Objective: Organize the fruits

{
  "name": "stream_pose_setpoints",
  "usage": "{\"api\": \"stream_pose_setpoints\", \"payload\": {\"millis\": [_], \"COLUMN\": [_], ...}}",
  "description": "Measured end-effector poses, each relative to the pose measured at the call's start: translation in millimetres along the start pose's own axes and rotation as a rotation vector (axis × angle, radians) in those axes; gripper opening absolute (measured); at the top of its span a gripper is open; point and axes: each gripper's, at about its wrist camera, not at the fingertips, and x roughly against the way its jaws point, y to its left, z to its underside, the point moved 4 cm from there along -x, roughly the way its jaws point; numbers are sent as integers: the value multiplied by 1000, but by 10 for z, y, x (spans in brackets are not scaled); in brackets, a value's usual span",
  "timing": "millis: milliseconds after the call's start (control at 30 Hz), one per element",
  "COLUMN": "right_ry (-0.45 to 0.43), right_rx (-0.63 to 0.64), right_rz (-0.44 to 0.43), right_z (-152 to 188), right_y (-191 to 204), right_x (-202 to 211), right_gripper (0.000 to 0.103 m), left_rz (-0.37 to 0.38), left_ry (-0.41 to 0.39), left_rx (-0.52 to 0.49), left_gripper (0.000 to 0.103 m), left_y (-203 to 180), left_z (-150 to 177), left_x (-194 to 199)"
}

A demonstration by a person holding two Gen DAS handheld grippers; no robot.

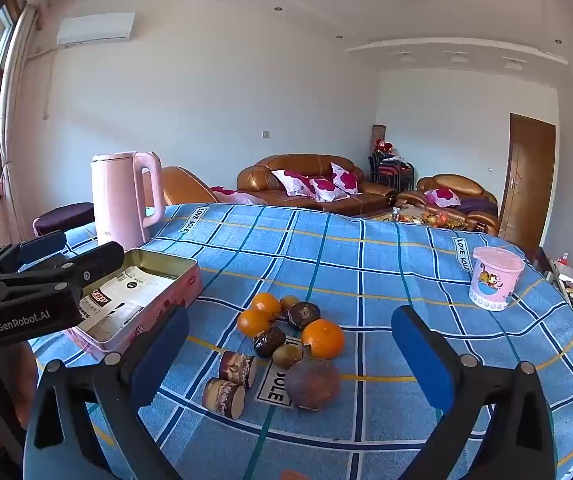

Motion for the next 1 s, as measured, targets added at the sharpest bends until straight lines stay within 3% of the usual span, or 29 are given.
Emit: {"api": "stream_pose_setpoints", "payload": {"millis": [233, 300, 1000], "right_ry": [-2, -3, 22], "right_rx": [-5, -13, -37], "right_rz": [6, 11, 20], "right_z": [17, 39, 42], "right_y": [-24, -20, -108], "right_x": [-21, -16, -72], "right_gripper": [102, 102, 102], "left_rz": [-38, 12, 8], "left_ry": [-3, 11, 24], "left_rx": [-34, -25, -33], "left_gripper": [103, 103, 103], "left_y": [-46, -49, -73], "left_z": [12, 40, 72], "left_x": [38, -32, -57]}}
